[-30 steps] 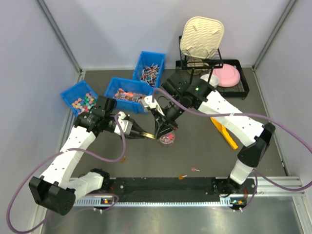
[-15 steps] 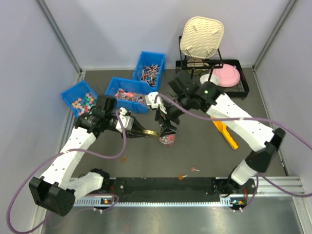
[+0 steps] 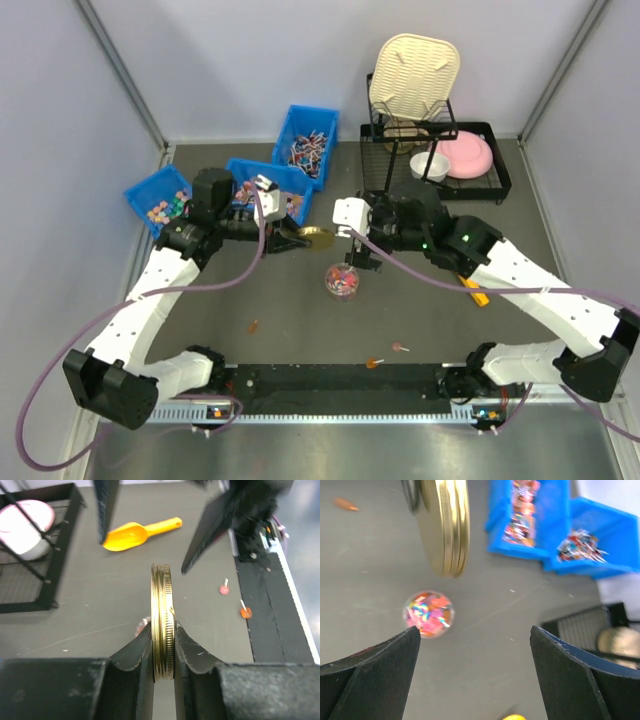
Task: Pack the candies
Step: Pick up the bottle lid at the center of the board.
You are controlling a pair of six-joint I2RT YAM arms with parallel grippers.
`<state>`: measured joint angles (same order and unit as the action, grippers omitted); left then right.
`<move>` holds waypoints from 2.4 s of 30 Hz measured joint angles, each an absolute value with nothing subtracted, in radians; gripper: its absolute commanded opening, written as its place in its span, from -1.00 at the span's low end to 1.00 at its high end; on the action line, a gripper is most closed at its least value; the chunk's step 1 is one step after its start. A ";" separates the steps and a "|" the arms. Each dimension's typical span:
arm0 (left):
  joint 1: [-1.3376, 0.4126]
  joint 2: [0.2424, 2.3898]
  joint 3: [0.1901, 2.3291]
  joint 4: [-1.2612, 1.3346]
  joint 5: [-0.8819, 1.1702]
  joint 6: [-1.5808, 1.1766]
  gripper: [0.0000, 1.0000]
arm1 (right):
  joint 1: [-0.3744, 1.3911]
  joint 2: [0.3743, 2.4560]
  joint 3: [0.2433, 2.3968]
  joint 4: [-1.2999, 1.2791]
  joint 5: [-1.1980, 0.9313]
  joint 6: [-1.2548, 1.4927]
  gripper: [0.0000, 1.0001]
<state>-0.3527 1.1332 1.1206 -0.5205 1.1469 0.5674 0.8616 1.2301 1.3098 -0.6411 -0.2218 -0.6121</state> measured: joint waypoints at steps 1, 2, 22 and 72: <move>-0.353 1.137 1.140 -0.515 1.135 0.543 -1.00 | 0.862 1.219 1.286 -0.611 -0.197 -0.608 0.79; -0.353 1.138 1.153 -0.506 1.131 0.522 -1.00 | 0.862 1.206 1.266 -0.587 -0.173 -0.605 0.79; -0.244 1.206 1.006 0.046 0.994 -0.254 -1.00 | 0.882 1.034 1.119 -0.394 -0.102 -0.660 0.98; -0.128 1.246 0.806 0.321 0.985 -0.838 -1.00 | 0.973 1.435 1.403 -0.432 -0.186 -0.671 0.98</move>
<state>-0.1280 1.2461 0.8059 0.3206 0.9848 -0.8379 0.9733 1.4353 1.4029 -0.4324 -0.1856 -0.6712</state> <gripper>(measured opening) 0.218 0.987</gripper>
